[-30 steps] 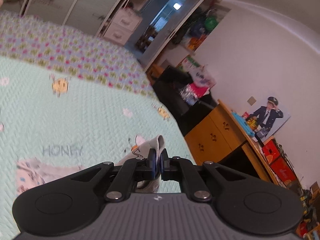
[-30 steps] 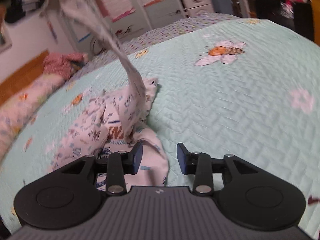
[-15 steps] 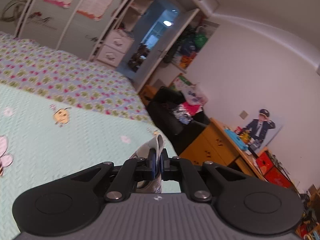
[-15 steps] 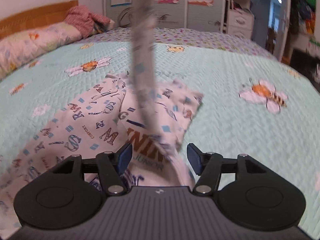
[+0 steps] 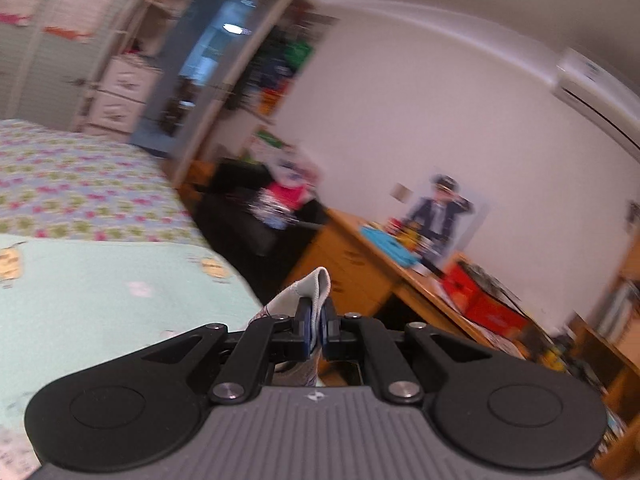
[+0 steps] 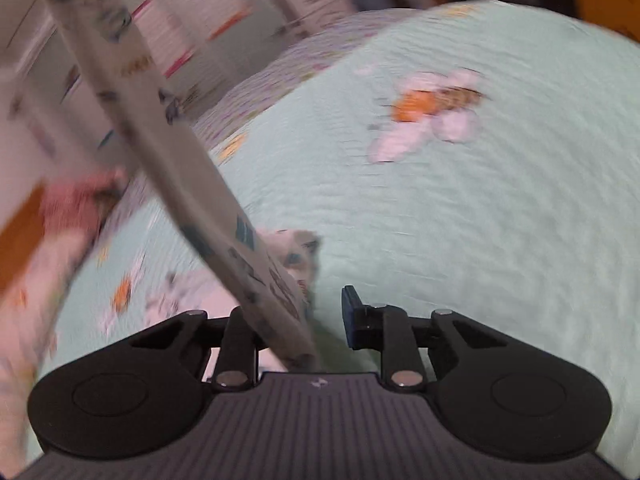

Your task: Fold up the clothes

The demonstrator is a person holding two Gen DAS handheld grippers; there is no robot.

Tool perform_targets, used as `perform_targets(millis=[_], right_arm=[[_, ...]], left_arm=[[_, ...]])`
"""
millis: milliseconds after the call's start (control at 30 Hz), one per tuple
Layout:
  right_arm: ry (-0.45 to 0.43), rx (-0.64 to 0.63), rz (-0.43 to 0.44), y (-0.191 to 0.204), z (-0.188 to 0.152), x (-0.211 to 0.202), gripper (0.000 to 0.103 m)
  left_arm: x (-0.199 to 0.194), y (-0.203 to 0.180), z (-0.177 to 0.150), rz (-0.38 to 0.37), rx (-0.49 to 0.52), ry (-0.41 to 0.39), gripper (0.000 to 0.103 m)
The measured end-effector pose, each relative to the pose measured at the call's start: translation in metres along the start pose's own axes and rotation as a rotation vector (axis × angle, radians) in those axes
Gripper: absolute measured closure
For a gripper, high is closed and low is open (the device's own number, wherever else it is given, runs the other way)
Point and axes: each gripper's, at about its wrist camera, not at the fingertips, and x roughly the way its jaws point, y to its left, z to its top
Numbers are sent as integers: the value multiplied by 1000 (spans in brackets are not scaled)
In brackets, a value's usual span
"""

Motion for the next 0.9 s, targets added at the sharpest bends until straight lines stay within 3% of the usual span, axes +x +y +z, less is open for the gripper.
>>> perform_targets(millis=[200, 300, 500, 700, 900], right_arm=[[-32, 195, -18, -39, -9, -3, 78], [-7, 199, 34, -48, -10, -6, 77], [-12, 238, 109, -74, -12, -24, 57], [-61, 356, 145, -103, -7, -32, 55], [-115, 577, 171, -114, -1, -18, 50]], left_arm=[[27, -27, -21, -69, 33, 43, 100], [30, -26, -35, -33, 35, 61, 100], [28, 28, -86, 94, -88, 153, 100], [14, 85, -146, 213, -250, 225, 99], [-39, 129, -230, 199, -528, 239, 99]])
